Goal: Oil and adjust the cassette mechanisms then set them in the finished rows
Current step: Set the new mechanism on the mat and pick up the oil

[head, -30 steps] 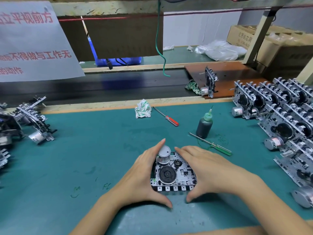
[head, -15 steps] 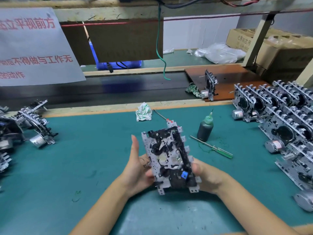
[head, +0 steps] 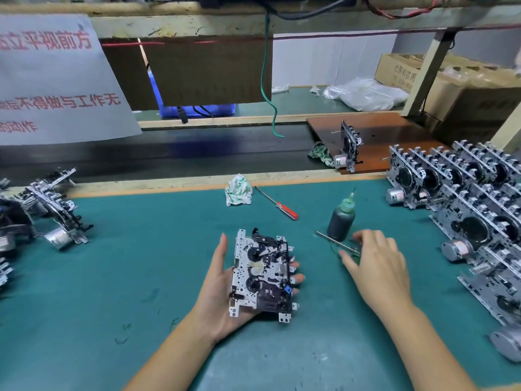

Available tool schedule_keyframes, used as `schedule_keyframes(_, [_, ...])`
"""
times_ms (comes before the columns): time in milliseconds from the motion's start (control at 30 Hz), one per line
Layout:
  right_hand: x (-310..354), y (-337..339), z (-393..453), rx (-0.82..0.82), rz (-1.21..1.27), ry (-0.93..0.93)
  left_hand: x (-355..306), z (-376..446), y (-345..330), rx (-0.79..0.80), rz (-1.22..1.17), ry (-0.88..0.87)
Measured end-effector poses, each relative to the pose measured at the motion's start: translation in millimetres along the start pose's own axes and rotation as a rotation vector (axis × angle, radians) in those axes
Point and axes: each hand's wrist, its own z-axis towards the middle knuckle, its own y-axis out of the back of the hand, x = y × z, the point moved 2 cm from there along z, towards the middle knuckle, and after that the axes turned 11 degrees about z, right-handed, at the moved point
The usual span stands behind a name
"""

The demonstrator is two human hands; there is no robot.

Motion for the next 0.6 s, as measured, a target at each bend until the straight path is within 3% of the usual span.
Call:
schedule_keyframes(167, [-0.8,2.4,6.4,0.061,0.229,-0.03,4.0,4.6,2.5,-0.099,-0.016,0.042])
schedule_keyframes(367, [22.8,-13.5,-2.7,0.26,0.21,0.322,4.1,4.4,4.6,-0.157,0.007,0.069])
schedule_keyframes(500, [31.2,-13.0,-10.7,0.381,0.583,0.296,4.7,4.1,5.7,-0.178,0.008,0.062])
schedule_keyframes(600, [40.5,-12.0,-13.8,0.412,0.671,0.3,5.1,4.7,8.8,-0.192,0.007,0.071])
